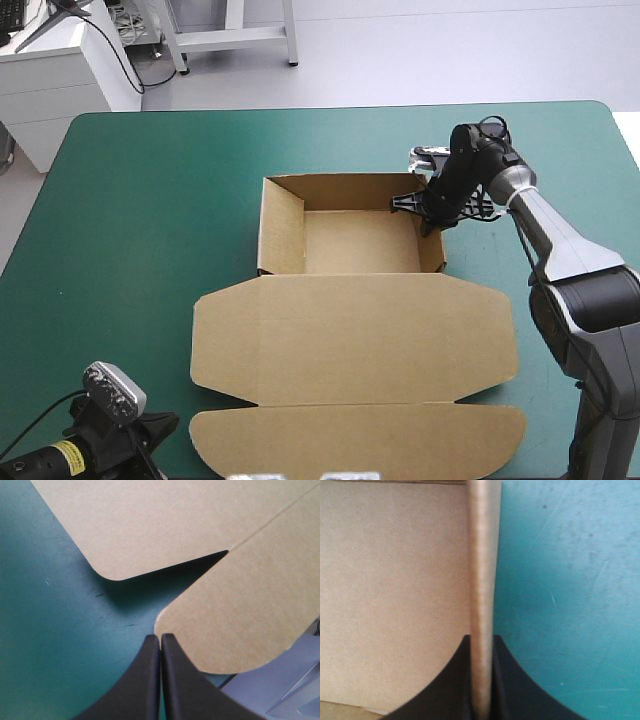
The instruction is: Fold the box
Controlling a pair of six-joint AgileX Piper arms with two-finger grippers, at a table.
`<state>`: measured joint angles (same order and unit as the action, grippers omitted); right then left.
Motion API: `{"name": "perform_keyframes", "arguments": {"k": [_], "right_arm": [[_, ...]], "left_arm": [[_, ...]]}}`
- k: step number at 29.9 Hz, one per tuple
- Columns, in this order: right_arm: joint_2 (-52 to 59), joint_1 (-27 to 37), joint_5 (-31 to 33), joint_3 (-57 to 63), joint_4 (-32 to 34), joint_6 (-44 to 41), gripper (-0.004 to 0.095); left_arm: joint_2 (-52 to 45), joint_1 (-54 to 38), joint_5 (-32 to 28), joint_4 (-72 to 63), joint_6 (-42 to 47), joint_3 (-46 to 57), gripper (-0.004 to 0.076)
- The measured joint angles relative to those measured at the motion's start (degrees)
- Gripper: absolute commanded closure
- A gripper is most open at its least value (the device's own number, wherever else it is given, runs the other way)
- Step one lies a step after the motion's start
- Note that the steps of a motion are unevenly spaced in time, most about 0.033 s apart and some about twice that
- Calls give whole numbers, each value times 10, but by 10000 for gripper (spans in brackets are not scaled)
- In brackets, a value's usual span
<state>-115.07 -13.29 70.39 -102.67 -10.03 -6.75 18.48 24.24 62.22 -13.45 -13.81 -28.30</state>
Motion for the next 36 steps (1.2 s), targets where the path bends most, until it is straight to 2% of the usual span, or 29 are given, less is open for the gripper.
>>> {"name": "perform_keyframes", "arguments": {"k": [4, 8, 21, 27, 33, 36], "right_arm": [[13, 23, 0, 0, 11, -2, 922], [36, 71, 1, 0, 13, -2, 922], [86, 327, 3, 0, 23, 24, 922], [86, 419, 3, 0, 40, 35, 921], [89, 450, 5, 0, 100, 35, 921], [90, 451, 7, 0, 109, 34, 921]], "left_arm": [[0, 0, 0, -1, 0, 0, 732], [0, 0, 0, -11, 0, 0, 732], [0, 0, 0, -44, 0, 0, 732], [0, 0, 0, -57, 0, 0, 732], [0, 0, -2, -58, 0, 0, 732], [0, 0, -2, -58, 0, 0, 732]]}}
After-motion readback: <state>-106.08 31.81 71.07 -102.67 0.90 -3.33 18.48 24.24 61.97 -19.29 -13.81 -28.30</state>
